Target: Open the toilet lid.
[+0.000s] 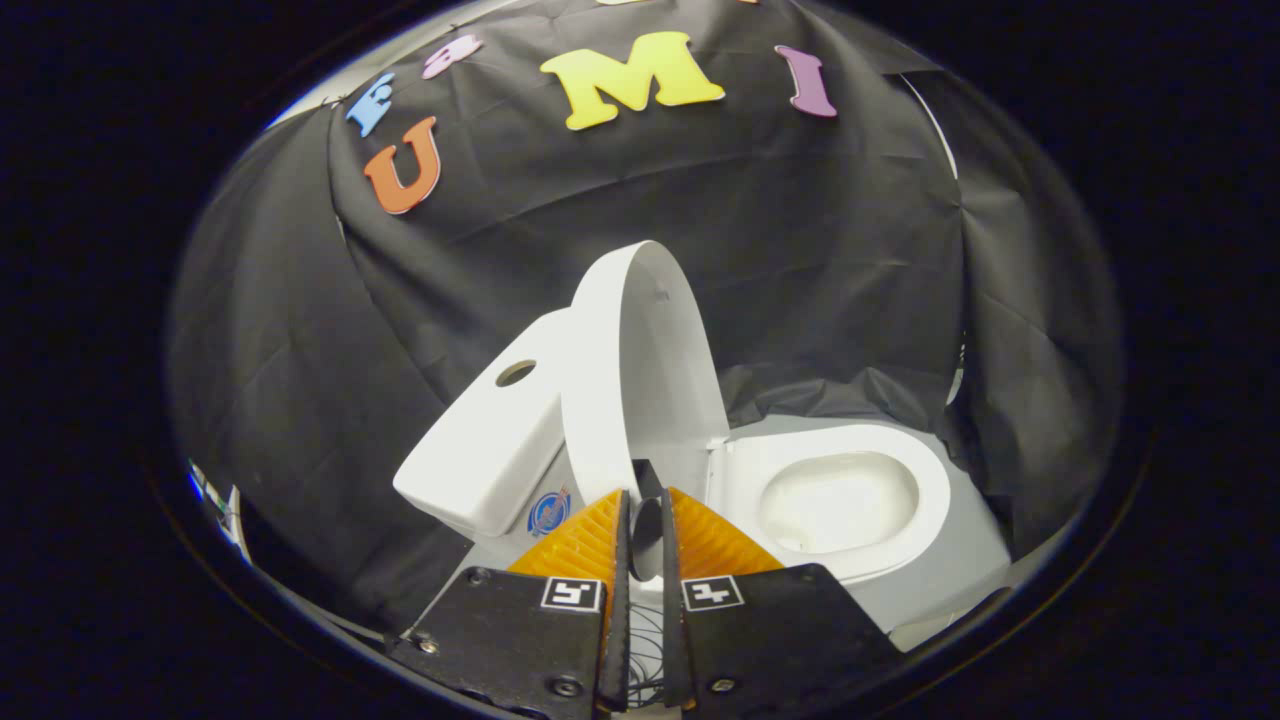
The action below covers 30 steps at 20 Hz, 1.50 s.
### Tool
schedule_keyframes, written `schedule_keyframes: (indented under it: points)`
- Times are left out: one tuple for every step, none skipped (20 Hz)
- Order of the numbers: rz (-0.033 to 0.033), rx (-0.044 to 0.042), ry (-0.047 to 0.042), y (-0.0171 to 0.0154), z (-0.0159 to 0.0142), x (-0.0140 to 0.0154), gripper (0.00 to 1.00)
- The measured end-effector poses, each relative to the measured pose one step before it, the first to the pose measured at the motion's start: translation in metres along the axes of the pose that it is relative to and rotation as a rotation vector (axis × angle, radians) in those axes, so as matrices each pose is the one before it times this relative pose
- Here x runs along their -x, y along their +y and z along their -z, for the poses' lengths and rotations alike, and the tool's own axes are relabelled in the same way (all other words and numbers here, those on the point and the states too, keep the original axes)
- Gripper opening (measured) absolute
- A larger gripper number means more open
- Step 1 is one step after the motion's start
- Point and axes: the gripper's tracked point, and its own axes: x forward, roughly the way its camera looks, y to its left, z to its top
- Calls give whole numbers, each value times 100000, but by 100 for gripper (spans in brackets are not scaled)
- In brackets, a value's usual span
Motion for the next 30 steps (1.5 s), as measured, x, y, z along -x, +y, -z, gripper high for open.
schedule_keyframes:
  points:
    - [1,1228,259,491,5,-211,16]
    - [14,716,10,310,46,-150,16]
    - [-90,634,194,315,136,-35,16]
    - [-58,725,-102,216,-89,-82,16]
    - [-308,798,292,401,57,-82,16]
    - [-257,987,43,202,97,-146,16]
    - [-176,1112,228,356,27,-43,16]
    - [-20,1218,-34,242,-27,-164,17]
    - [-348,478,321,363,61,-115,16]
    - [-408,393,164,244,194,-26,17]
    - [18,443,125,98,-108,-116,17]
    - [56,1314,143,131,95,-31,17]
    - [-61,1046,196,306,33,-134,17]
    - [-208,1564,319,389,-29,-11,17]
    - [-58,1191,-43,323,-11,-47,17]
    - [-181,459,86,209,-106,-72,17]
    - [-303,-152,103,147,171,14,17]
    - [-538,796,-53,186,22,-40,17]
    - [-415,1086,107,169,-26,-24,17]
    - [269,1297,175,203,37,-114,17]
    - [457,953,51,72,-117,39,17]
    - [366,1368,-175,136,7,-43,17]
    - [417,1312,-87,-47,-76,-25,17]
    - [418,716,-374,-189,230,100,17]
    - [171,-87,-370,-174,23,13,17]
    - [-15,-216,-274,-153,-207,56,18]
    - [163,246,184,-229,-93,143,19]
    - [-924,627,741,194,290,-31,19]
    - [-2326,768,929,255,191,121,22]
    - [-1437,-161,537,63,49,440,29]
